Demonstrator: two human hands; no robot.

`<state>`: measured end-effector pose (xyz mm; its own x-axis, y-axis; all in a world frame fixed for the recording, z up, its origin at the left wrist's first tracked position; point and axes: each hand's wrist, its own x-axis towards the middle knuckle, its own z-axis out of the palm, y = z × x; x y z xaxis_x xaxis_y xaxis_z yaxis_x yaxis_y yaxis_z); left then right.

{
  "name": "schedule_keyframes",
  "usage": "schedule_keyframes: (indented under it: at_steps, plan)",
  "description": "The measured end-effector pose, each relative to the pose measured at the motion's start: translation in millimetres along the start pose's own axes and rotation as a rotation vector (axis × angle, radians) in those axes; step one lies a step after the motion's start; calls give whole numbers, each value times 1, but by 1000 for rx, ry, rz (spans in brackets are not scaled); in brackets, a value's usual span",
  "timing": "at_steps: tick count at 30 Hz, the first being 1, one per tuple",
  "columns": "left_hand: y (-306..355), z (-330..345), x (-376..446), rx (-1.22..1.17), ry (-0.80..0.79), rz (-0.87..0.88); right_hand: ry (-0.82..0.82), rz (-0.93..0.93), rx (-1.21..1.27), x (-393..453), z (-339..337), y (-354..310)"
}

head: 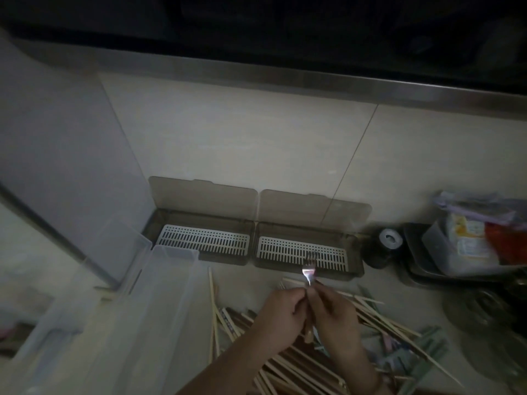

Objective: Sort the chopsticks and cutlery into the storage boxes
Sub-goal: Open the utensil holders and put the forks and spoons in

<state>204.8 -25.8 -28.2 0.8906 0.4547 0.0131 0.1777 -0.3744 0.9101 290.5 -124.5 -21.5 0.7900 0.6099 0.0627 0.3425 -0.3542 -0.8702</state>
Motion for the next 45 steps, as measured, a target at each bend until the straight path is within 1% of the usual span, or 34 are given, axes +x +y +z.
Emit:
schedule_keyframes:
  at_steps: [2, 4, 5, 7, 9, 10, 11, 13, 14, 16, 19, 22, 24, 27, 28, 29, 30, 32, 33, 34, 35, 36, 38, 39, 41, 45]
  plan:
    - [-3, -5, 5, 173, -52, 45, -61, 34, -3, -5, 2, 6]
    - [-5, -12, 9, 328, -121, 51, -57, 67, 44, 3, -4, 7]
    - [-5, -16, 12, 365, -124, 53, -27, 59, 81, 12, -9, 5]
    - [-12, -25, 19, 513, -43, 84, 9, -68, 63, 34, -22, -2]
    - [-22, -38, 25, 788, 47, 49, -11, -221, -135, 63, -33, -7]
    - [-26, -46, 27, 888, 46, -7, -50, -248, -253, 80, -36, -9]
    - [-29, -53, 28, 954, 18, -66, -117, -250, -372, 97, -37, -7]
    - [-38, -62, 30, 1021, -45, -145, -318, -247, -623, 125, -28, -3]
    - [-43, -64, 29, 1042, -71, -160, -421, -235, -696, 136, -21, 1]
    - [-49, -66, 26, 1053, -108, -171, -531, -166, -692, 149, -5, 8]
    - [-54, -66, 22, 1020, -109, -183, -574, -97, -677, 159, 10, 16]
    - [-56, -67, 21, 974, -118, -210, -671, -37, -712, 164, 15, 25]
    - [-56, -67, 20, 960, -120, -220, -689, -2, -698, 165, 14, 29]
    - [-55, -68, 21, 951, -124, -230, -672, 43, -673, 161, 10, 30]
    - [-54, -68, 21, 947, -124, -233, -631, 34, -673, 158, 9, 29]
    - [-53, -69, 21, 945, -125, -237, -543, -9, -686, 154, 7, 28]
    - [-53, -69, 21, 946, -128, -239, -409, -78, -685, 147, 5, 26]
    - [-51, -69, 20, 963, -134, -230, -138, -262, -566, 121, 2, 20]
    - [-51, -69, 20, 973, -134, -221, -67, -353, -512, 105, 2, 17]
    - [-51, -69, 19, 981, -131, -212, -60, -429, -501, 89, 4, 16]
    - [-50, -69, 19, 988, -133, -205, -96, -482, -537, 74, 6, 18]
    - [-50, -69, 18, 993, -137, -197, -172, -474, -603, 61, 11, 23]
    - [-51, -69, 16, 996, -141, -183, -342, -306, -761, 44, 20, 34]
    - [-52, -69, 15, 993, -146, -183, -360, -233, -809, 40, 24, 41]
    - [-52, -70, 13, 983, -155, -194, -330, -135, -832, 36, 26, 47]
    - [-49, -69, 15, 955, -139, -217, -352, -71, -886, 39, 31, 41]
